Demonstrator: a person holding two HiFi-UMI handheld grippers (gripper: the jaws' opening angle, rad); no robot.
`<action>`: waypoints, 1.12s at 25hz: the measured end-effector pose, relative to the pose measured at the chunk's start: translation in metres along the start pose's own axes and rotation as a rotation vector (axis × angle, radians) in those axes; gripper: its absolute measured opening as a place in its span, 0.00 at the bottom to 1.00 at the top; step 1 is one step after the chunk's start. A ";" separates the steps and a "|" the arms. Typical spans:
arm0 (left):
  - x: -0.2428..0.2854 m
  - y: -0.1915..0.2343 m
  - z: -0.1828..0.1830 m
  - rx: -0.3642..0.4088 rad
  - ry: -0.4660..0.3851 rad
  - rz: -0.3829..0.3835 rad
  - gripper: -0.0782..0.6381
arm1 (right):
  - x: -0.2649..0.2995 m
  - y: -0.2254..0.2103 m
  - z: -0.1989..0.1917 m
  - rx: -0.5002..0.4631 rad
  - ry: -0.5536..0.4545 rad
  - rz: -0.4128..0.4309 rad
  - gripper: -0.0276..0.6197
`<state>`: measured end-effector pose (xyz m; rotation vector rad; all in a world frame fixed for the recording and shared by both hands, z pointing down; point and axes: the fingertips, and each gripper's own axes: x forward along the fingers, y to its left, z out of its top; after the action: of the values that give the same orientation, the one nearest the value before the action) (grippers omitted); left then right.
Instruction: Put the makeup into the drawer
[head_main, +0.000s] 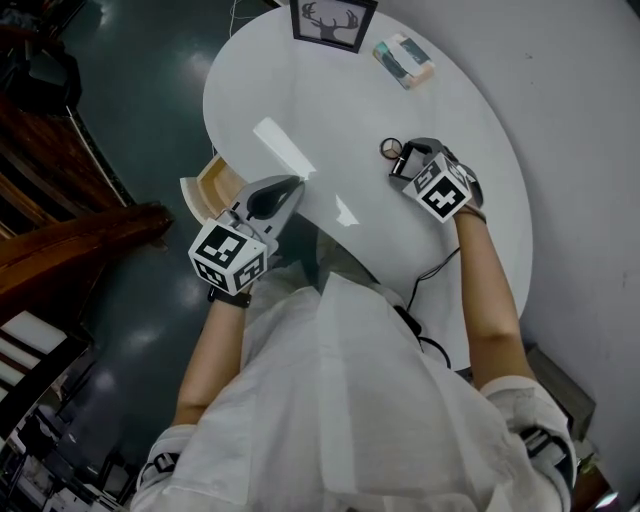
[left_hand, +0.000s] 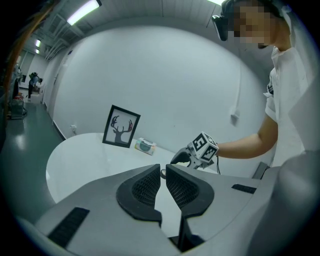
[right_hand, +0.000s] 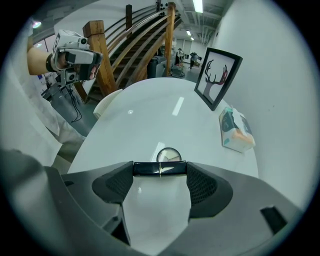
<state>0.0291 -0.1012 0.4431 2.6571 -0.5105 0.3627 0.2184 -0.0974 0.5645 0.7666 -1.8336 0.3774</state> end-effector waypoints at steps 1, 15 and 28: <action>-0.004 0.003 0.000 -0.001 -0.003 0.006 0.16 | 0.000 0.002 0.005 -0.003 -0.001 0.001 0.51; -0.078 0.060 -0.014 -0.057 -0.049 0.125 0.16 | 0.030 0.038 0.105 -0.138 -0.032 0.057 0.51; -0.165 0.096 -0.034 -0.131 -0.089 0.299 0.16 | 0.072 0.109 0.208 -0.361 -0.065 0.191 0.51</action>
<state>-0.1639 -0.1185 0.4526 2.4799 -0.9322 0.2865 -0.0187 -0.1607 0.5608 0.3607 -1.9704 0.1348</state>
